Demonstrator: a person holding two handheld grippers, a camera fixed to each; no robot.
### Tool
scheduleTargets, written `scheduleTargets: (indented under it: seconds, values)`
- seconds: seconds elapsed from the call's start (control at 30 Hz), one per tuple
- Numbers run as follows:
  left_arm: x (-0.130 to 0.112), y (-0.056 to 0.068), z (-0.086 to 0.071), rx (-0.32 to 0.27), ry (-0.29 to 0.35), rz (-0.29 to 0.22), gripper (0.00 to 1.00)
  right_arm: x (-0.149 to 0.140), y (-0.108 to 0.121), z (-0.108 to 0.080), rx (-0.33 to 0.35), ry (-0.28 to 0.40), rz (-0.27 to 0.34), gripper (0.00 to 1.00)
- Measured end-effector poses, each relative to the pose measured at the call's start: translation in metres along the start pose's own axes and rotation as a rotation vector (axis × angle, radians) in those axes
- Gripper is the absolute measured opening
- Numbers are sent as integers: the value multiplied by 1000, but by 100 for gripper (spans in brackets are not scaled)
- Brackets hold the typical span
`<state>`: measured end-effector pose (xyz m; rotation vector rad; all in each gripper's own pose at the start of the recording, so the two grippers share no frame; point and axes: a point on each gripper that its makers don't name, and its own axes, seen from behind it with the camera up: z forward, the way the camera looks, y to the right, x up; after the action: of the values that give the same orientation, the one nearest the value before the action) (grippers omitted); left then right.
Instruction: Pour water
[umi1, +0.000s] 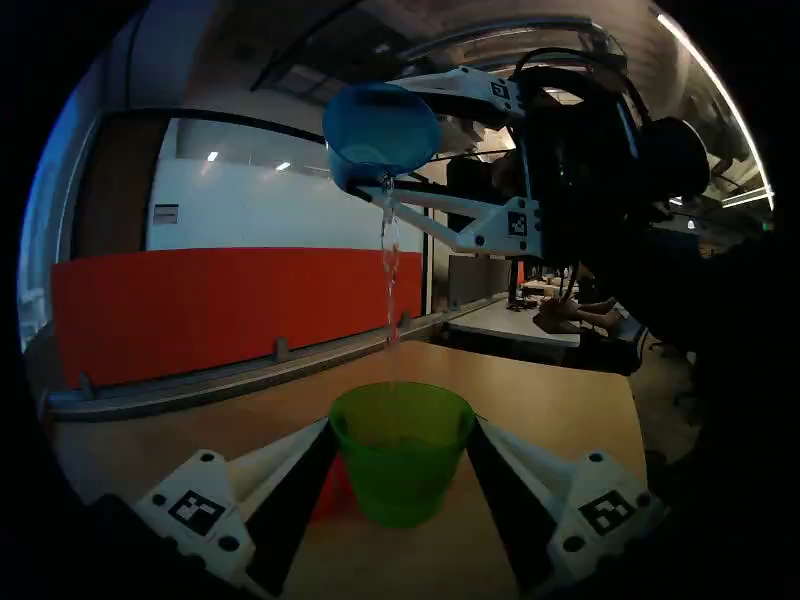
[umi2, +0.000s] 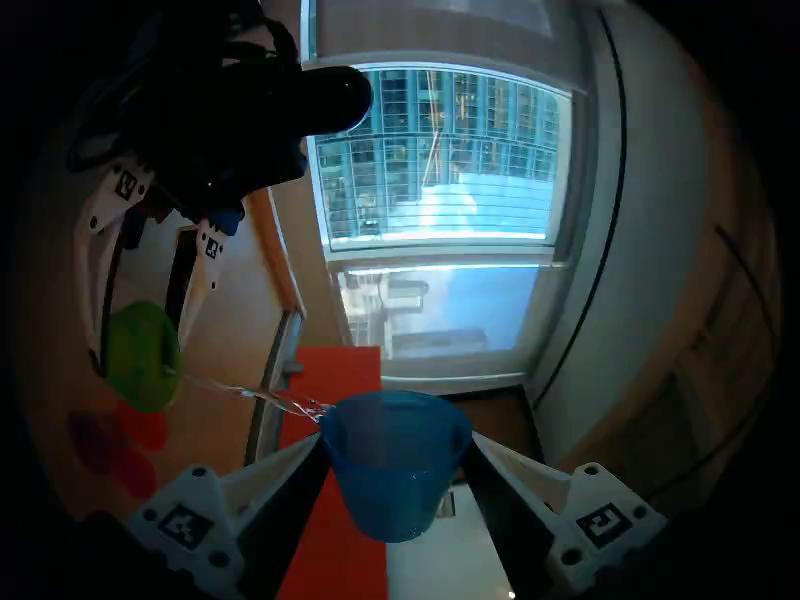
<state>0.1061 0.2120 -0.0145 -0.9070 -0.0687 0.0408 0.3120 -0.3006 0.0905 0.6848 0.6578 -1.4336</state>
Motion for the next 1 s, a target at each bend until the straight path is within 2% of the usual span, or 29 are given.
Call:
scheduleTargets:
  seconds: [0.6, 1.0]
  values:
    - [0, -2, 0, 4, 3, -7, 87, 14, -3, 7, -5, 8, -120, 90]
    - [0, -2, 1, 4, 4, -7, 87, 16, -4, 8, -6, 15, -150, 90]
